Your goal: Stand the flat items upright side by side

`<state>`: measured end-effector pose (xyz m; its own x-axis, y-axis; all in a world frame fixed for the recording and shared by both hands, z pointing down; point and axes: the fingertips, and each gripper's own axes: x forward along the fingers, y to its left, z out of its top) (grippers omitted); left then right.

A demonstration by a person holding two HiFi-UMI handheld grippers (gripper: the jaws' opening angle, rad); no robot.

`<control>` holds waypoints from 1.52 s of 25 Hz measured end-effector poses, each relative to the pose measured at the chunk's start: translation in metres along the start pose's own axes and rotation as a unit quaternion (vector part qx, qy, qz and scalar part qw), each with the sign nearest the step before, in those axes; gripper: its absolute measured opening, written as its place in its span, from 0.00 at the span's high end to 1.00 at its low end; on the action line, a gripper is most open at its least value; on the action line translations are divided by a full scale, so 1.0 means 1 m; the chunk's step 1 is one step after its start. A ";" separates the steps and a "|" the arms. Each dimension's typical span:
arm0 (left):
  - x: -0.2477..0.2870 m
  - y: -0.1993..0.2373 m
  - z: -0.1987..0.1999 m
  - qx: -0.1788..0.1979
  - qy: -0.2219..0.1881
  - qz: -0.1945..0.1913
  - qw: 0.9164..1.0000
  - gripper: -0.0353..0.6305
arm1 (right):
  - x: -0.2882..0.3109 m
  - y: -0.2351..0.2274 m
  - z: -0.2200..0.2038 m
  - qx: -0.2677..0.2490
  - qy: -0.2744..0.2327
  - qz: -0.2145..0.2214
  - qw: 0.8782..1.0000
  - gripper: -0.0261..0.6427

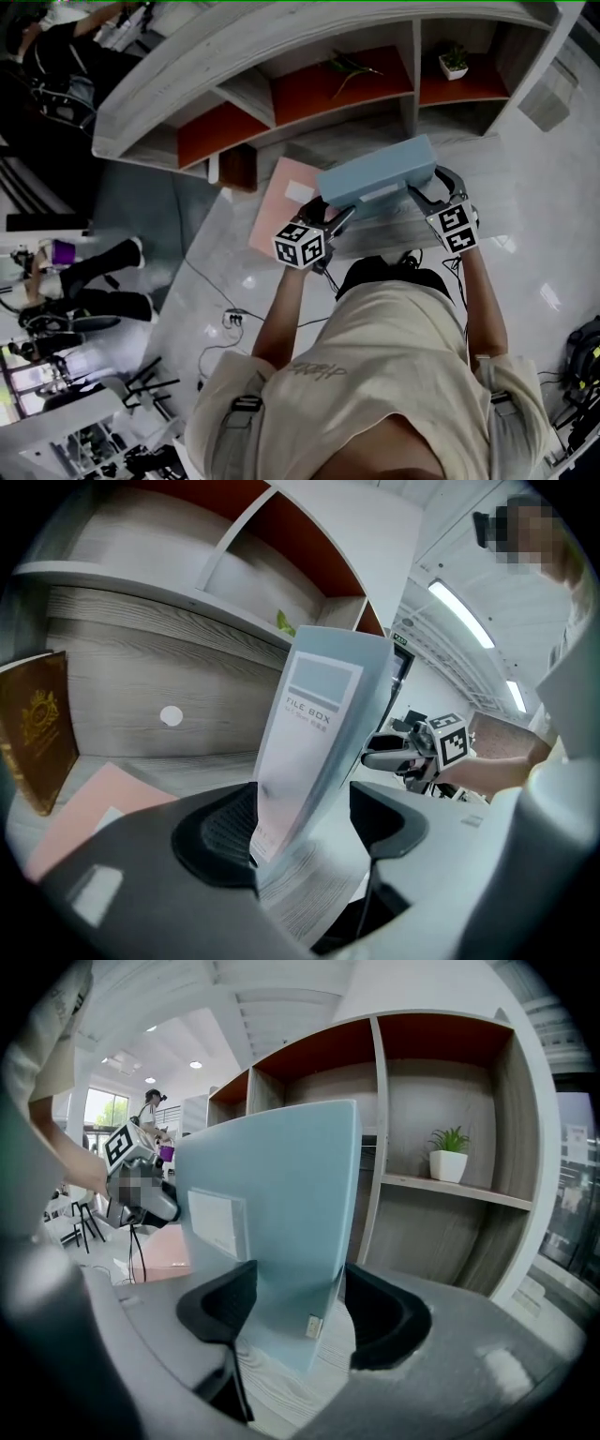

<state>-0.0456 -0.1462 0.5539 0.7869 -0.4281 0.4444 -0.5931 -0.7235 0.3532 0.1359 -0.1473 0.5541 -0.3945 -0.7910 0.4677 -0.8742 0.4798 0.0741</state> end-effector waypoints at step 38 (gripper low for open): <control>0.029 -0.023 -0.002 0.121 -0.024 0.034 0.992 0.40 | -0.093 0.031 -0.034 0.208 -0.022 -0.100 0.973 0.59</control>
<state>-0.0093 -0.1411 0.5605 0.7576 -0.5007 0.4187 -0.5906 -0.7989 0.1135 0.1551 -0.0461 0.5425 -0.2079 -0.8725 0.4422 -0.9701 0.1259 -0.2077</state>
